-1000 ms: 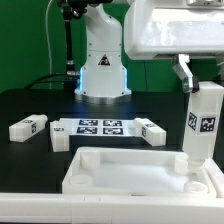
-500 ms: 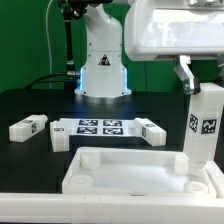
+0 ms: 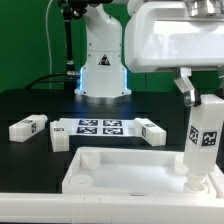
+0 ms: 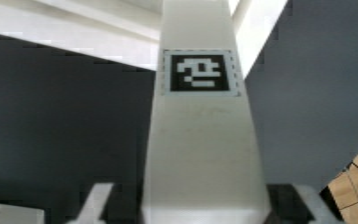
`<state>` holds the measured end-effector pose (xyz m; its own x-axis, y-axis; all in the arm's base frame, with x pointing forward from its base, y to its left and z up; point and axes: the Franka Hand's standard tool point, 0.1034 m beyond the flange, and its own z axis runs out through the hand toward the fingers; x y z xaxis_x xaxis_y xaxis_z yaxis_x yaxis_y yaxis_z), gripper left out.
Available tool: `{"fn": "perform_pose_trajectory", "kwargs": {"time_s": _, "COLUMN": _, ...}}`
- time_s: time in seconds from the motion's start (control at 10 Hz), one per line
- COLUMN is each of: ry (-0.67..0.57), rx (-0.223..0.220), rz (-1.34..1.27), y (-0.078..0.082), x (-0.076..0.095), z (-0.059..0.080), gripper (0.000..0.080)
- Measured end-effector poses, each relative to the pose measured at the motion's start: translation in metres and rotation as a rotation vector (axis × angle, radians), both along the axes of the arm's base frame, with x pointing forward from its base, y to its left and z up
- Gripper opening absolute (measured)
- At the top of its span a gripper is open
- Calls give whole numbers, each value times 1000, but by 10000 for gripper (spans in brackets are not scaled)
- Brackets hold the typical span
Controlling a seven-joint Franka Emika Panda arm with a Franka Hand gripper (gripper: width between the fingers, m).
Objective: Assemble desk
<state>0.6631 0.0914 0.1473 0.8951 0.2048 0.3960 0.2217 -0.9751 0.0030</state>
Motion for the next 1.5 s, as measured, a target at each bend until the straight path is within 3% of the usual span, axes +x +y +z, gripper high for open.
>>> {"fn": "perform_pose_trajectory", "kwargs": {"time_s": 0.4, "ry": -6, "rx": 1, "rz": 0, "y": 0, "x": 3, "z": -1, "gripper": 290}}
{"fn": "perform_pose_trajectory", "kwargs": {"time_s": 0.9, "ry": -1, "rx": 2, "rz": 2, "y": 2, "x": 0, "z": -13, "gripper": 290}}
{"fn": "perform_pose_trajectory", "kwargs": {"time_s": 1.5, "ry": -42, "rx": 8, "rz": 1, "y": 3, "x": -2, "z": -18, "gripper": 305}}
